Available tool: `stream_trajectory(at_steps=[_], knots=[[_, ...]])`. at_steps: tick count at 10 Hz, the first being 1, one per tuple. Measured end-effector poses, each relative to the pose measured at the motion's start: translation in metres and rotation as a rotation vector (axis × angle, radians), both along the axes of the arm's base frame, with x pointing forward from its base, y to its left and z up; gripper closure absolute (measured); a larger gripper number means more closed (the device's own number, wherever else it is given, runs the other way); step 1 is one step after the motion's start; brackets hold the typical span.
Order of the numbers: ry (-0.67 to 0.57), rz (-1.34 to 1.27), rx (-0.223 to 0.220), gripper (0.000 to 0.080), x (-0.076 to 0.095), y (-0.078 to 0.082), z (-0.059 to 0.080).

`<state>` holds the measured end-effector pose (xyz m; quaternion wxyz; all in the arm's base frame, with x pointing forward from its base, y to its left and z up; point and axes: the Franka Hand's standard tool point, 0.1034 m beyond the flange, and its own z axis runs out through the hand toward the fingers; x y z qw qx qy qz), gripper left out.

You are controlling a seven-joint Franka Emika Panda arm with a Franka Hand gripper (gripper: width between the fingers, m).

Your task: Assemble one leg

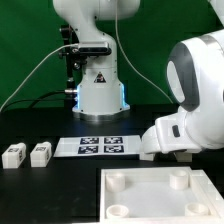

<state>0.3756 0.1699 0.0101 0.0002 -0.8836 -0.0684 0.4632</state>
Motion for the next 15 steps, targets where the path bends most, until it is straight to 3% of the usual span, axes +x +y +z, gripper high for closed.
stream_trajectory(at_steps=[1, 2, 4, 11, 13, 14, 15], knots=[[0.000, 0.000, 0.000, 0.0279, 0.000, 0.000, 0.000], [0.000, 0.000, 0.000, 0.0279, 0.000, 0.000, 0.000], [0.000, 0.000, 0.000, 0.0513, 0.000, 0.000, 0.000], [0.001, 0.000, 0.002, 0.0512, 0.001, 0.000, 0.001], [-0.013, 0.005, 0.025, 0.0511, 0.030, -0.011, 0.040], [-0.016, 0.004, 0.029, 0.0511, 0.044, -0.019, 0.071], [-0.047, 0.008, 0.051, 0.0511, 0.058, -0.026, 0.092]])
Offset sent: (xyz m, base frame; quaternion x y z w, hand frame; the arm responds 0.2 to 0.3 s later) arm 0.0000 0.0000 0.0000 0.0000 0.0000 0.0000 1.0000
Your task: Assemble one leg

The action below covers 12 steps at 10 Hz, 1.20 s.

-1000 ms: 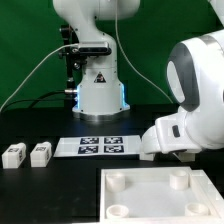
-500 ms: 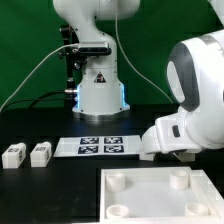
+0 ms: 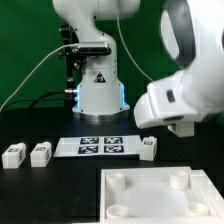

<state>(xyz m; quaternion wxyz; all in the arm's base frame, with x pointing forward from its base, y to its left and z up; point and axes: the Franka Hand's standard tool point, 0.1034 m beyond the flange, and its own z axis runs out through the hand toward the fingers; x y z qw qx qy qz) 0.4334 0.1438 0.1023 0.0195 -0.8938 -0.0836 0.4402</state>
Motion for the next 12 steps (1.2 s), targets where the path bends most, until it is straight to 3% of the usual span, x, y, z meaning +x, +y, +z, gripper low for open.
stream_trajectory(at_steps=[2, 4, 6, 7, 8, 9, 10, 11, 12], knots=[[-0.170, -0.028, 0.024, 0.0511, 0.025, -0.013, 0.033], [-0.410, -0.046, 0.039, 0.0511, 0.026, -0.012, 0.023], [-0.646, -0.056, 0.061, 0.0511, 0.038, -0.015, 0.025], [-0.750, -0.028, 0.077, 0.0511, 0.054, -0.024, 0.032], [-0.790, -0.004, 0.101, 0.0511, 0.074, -0.041, 0.053], [-0.942, -0.031, 0.114, 0.0511, 0.112, -0.052, 0.074], [-1.059, -0.071, 0.148, 0.0511, 0.131, -0.058, 0.080], [-1.086, -0.147, 0.154, 0.0511, 0.133, -0.061, 0.078], [-1.216, -0.126, 0.154, 0.0511, 0.141, -0.064, 0.080]])
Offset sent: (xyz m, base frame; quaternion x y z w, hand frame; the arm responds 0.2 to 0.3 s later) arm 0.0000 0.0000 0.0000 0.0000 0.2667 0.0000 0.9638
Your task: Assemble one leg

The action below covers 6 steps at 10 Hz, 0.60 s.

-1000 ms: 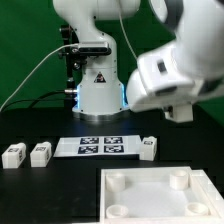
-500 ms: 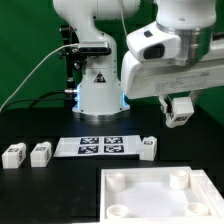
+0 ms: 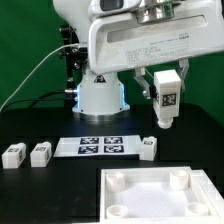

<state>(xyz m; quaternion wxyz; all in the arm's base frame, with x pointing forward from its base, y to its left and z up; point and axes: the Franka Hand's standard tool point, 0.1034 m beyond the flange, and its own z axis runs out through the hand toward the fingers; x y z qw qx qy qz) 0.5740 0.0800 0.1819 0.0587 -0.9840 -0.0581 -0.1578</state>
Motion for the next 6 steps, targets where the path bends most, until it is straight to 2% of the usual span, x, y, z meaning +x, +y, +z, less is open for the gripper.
stream_trajectory(at_steps=[2, 4, 5, 6], knots=[[-0.093, -0.012, -0.016, 0.0511, -0.004, -0.005, -0.005], [-0.080, -0.010, -0.014, 0.0509, -0.006, -0.003, -0.009], [-0.103, -0.010, -0.011, 0.0509, 0.000, 0.003, -0.019], [-0.131, -0.011, -0.008, 0.0509, 0.013, 0.007, -0.034]])
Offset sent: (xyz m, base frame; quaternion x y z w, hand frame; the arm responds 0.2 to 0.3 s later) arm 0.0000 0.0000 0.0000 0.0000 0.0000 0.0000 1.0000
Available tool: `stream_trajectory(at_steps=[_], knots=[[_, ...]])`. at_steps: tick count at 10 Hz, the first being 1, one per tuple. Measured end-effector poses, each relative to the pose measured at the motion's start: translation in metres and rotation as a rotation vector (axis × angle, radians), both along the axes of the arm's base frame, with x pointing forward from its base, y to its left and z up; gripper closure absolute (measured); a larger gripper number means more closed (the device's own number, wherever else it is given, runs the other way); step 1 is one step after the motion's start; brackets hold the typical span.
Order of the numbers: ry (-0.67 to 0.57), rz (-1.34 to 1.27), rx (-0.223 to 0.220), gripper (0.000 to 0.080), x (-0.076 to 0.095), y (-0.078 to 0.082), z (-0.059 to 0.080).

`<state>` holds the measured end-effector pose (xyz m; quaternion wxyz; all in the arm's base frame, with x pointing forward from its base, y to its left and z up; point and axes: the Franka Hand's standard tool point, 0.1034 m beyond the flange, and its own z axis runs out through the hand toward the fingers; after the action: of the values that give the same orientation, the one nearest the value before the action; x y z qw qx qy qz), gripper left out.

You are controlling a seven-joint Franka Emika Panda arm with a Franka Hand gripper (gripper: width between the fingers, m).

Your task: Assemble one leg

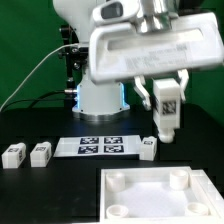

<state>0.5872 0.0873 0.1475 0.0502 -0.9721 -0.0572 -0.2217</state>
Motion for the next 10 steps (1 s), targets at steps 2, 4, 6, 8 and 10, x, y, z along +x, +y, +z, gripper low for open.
stream_trajectory(at_steps=[2, 4, 6, 8, 10], knots=[[-0.072, -0.016, 0.009, 0.0509, 0.017, 0.005, -0.026], [-0.085, -0.011, 0.016, 0.0509, 0.022, 0.020, -0.041], [-0.084, -0.010, 0.014, 0.0509, 0.021, 0.018, -0.041], [-0.083, -0.010, 0.014, 0.0509, 0.021, 0.018, -0.042], [-0.087, 0.001, 0.011, 0.0509, 0.026, 0.028, -0.045]])
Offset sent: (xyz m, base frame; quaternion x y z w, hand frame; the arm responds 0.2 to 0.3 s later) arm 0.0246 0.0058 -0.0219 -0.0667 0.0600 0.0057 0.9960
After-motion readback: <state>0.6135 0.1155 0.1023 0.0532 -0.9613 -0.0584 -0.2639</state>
